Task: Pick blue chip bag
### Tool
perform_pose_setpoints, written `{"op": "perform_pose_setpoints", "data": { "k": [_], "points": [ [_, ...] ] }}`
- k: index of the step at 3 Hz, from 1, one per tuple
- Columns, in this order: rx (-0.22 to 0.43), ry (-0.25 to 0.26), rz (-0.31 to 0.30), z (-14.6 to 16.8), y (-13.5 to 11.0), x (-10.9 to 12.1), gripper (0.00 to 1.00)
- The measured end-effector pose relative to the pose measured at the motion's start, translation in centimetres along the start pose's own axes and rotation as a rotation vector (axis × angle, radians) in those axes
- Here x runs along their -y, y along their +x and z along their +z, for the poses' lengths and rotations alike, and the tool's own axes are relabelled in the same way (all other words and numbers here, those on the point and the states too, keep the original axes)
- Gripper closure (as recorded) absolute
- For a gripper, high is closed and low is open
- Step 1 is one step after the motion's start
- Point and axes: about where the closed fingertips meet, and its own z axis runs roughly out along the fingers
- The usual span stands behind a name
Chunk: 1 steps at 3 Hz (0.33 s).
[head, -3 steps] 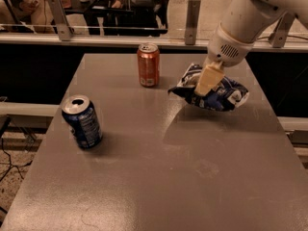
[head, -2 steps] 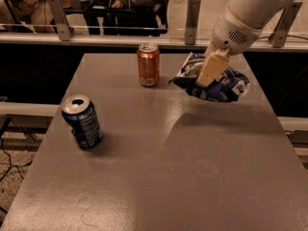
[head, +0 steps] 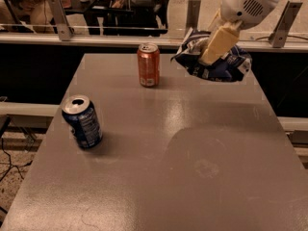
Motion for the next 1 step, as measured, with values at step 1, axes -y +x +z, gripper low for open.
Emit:
{"op": "perform_pose_setpoints", "data": {
  "k": [1],
  "points": [
    [0.007, 0.010, -0.001, 0.11, -0.25, 0.27, 1.00]
  ]
}}
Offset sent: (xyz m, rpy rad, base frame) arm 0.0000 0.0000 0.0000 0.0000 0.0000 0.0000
